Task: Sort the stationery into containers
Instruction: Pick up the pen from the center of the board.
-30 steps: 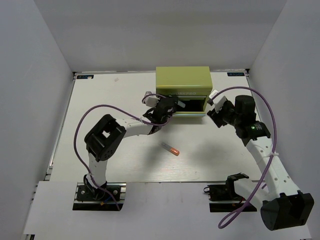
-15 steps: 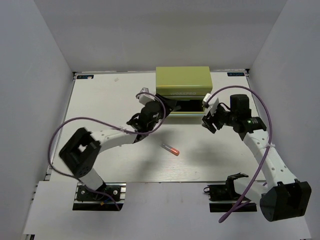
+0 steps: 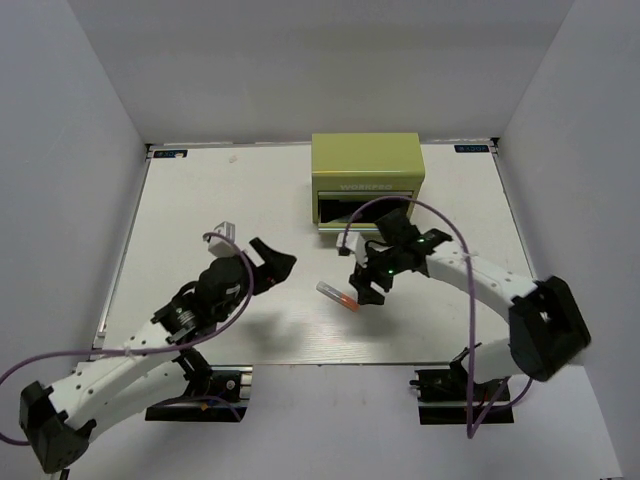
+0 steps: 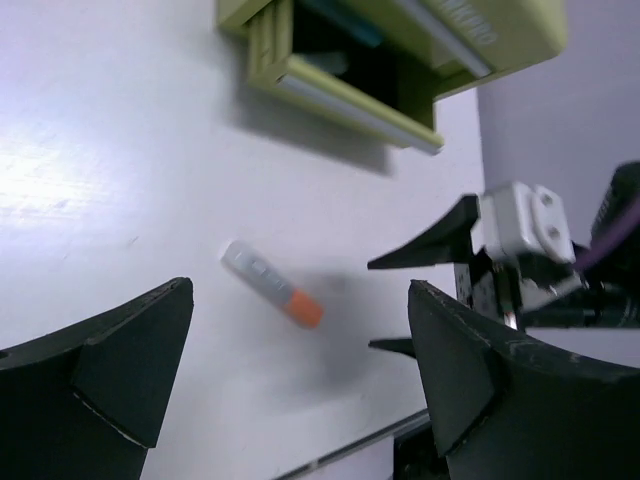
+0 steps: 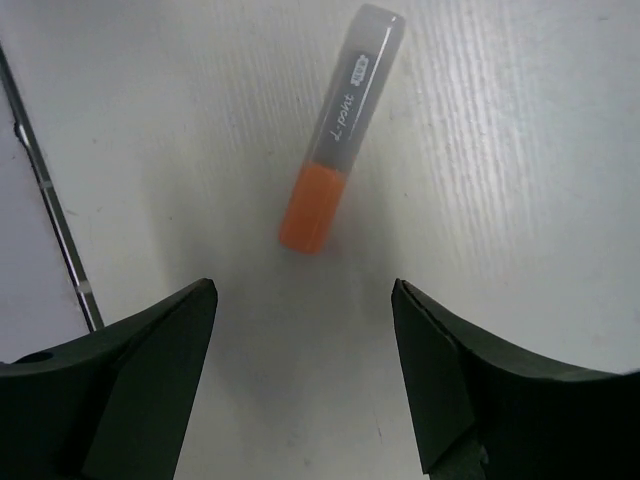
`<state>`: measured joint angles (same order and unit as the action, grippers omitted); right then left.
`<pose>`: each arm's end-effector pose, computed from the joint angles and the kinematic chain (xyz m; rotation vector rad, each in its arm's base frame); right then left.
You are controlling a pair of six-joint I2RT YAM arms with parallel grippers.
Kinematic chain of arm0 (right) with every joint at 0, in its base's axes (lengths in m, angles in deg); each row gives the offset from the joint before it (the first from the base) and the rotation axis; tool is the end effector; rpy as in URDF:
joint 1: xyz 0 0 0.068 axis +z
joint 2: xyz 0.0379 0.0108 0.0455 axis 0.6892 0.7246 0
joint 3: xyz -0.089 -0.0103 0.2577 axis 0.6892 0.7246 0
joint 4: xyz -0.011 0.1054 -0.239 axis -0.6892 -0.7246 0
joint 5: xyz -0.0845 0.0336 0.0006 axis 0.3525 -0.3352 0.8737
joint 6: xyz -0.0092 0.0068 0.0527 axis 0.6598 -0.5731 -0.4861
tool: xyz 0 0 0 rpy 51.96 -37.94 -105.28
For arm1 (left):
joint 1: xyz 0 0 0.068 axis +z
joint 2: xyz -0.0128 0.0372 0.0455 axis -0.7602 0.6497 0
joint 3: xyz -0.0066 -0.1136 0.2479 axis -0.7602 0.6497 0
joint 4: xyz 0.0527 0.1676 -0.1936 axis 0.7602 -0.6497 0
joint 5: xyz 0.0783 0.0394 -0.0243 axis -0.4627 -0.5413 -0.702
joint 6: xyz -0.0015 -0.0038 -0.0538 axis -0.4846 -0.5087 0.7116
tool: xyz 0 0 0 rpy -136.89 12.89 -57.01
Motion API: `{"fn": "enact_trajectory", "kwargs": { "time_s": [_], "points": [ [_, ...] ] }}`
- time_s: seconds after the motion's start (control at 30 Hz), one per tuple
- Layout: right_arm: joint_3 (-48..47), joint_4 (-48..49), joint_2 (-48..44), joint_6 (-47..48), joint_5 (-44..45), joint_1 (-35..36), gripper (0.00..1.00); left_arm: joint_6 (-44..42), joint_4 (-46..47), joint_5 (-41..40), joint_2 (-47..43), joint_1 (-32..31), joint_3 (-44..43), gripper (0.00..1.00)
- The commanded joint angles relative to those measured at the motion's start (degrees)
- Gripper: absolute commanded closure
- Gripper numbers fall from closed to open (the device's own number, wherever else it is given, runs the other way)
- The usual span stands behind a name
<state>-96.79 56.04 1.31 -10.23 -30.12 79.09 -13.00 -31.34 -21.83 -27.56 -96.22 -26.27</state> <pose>0.2106 0.1708 0.2260 -1.5794 1.9656 0.6345 0.1292 -0.1197 0.2656 -0.4014 2.0039 -0.8346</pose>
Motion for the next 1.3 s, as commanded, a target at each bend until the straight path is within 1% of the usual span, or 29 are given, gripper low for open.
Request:
{"fn": "enact_trajectory", "kwargs": {
  "time_s": [0.0, 0.03, 0.17, 0.27, 0.33, 0.5, 0.53, 0.6, 0.67, 0.87, 0.97, 1.0, 1.1, 1.17, 1.23, 1.27],
  "points": [
    [-4.06, 2.29, 7.44, -7.40, 6.03, 4.97, 0.23, 2.33, -11.93, -0.81, -7.25, 0.16, 1.94, 0.01],
    [-6.15, 2.98, 8.35, -8.22, 6.67, 5.51, 0.25, 3.11, -15.16, -1.34, -8.06, 0.16, 1.95, 0.01],
    [-8.28, 5.80, 13.01, -13.66, 10.44, 9.02, 0.26, 3.12, -21.59, -3.36, -9.21, 0.16, -1.21, 0.01],
    [-9.60, 6.41, 16.79, -15.60, 12.12, 9.82, 0.28, 2.07, -24.50, -3.89, -9.21, 0.16, -2.80, 0.01],
    [-9.86, 7.99, 18.28, -17.27, 15.10, 11.05, 0.29, 2.07, -25.38, -4.51, -9.21, 0.16, -3.50, 0.01],
    [-7.41, 11.60, 19.34, -19.03, 21.61, 13.07, 0.29, 2.07, -25.92, -5.04, -9.74, 0.16, -4.03, 0.01],
    [-7.14, 12.91, 19.52, -19.56, 24.57, 13.42, 0.31, 2.07, -25.31, -5.04, -9.74, 0.16, -4.03, 0.01],
    [-5.91, 14.06, 19.52, -19.56, 26.35, 14.13, 0.32, 2.07, -25.30, -5.04, -9.74, 0.16, -3.50, 0.01],
    [-4.69, 14.94, 19.09, -19.65, 29.33, 15.00, 0.37, 2.07, -24.78, -5.04, -9.74, 0.16, -3.50, 0.01],
    [-0.47, 17.14, 17.15, -17.72, 32.16, 16.15, 0.48, 1.02, -22.76, -4.51, -7.55, 0.16, -3.50, 0.01],
    [1.99, 17.41, 15.92, -17.02, 30.06, 16.76, 0.58, 1.01, -22.75, -4.51, -7.02, 0.16, -3.50, 0.01],
    [2.26, 17.23, 15.14, -16.67, 29.71, 16.68, 0.63, 0.49, -22.75, -4.51, -6.49, 0.16, -3.50, 0.01],
    [2.09, 15.65, 12.95, -14.56, 26.19, 16.24, 0.72, 0.48, -22.14, -3.98, -6.49, 0.16, -3.50, 0.01],
    [0.60, 14.24, 11.79, -10.54, 26.01, 15.80, 0.75, -0.04, -21.61, -3.46, -6.49, 0.16, -3.50, 0.01],
    [-1.41, 13.54, 9.25, -6.41, 26.97, 15.45, 0.81, -0.04, -21.61, -3.45, -6.49, 0.16, -3.50, 0.01],
    [-2.04, 12.49, 8.19, -4.12, 27.41, 15.01, 0.82, -0.56, -21.61, -2.93, -6.49, 0.16, -3.50, 0.01]
  ]
}}
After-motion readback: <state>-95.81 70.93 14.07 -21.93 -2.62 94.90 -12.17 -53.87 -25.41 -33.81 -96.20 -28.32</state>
